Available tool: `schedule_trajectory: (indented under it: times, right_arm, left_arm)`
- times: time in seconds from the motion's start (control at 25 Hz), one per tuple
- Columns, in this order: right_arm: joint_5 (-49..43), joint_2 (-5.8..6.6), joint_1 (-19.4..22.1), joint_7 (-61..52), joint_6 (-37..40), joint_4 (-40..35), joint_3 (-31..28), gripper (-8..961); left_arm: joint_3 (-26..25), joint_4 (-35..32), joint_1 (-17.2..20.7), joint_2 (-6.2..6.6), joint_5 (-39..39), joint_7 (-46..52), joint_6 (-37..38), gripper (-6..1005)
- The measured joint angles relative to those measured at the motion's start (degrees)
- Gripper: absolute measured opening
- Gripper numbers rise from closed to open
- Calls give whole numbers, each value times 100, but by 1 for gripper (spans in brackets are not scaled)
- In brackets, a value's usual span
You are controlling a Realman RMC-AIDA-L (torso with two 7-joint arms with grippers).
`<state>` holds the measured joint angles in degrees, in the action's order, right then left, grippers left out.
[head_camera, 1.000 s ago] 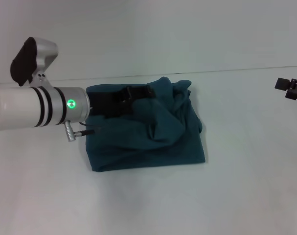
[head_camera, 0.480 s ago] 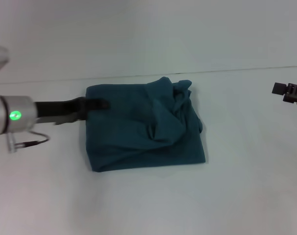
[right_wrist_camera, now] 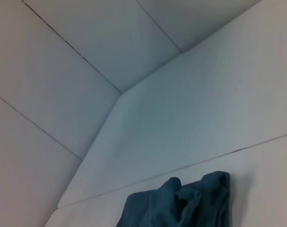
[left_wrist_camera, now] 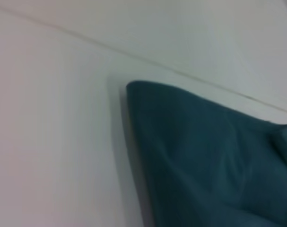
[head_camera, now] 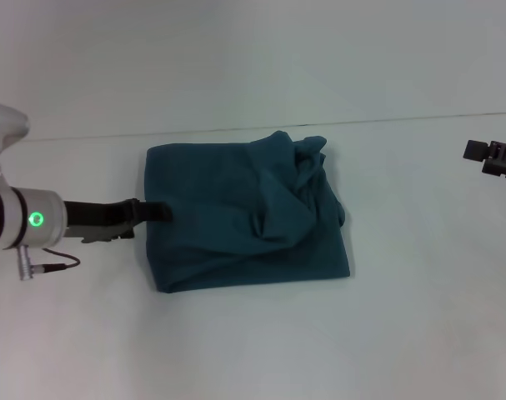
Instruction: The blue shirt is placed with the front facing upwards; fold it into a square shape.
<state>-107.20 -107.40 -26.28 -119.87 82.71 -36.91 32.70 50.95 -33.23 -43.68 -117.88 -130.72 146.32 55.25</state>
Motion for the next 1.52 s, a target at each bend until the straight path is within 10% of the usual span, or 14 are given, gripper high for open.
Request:
schedule_trajectory:
  times: [0.72, 1.28, 1.52]
  right_arm:
    - [-47, 7, 5, 19, -35, 0, -22, 915]
    - [-47, 0, 8, 28, -47, 0, -45, 915]
    - [-47, 0, -11, 11, -50, 0, -45, 915]
  left_arm:
    - [52, 598, -534, -135, -152, 248, -250, 890]
    - [374, 535, -813, -161, -427, 569, -192, 731]
    - [369, 223, -744, -241, -399, 529, 45, 460]
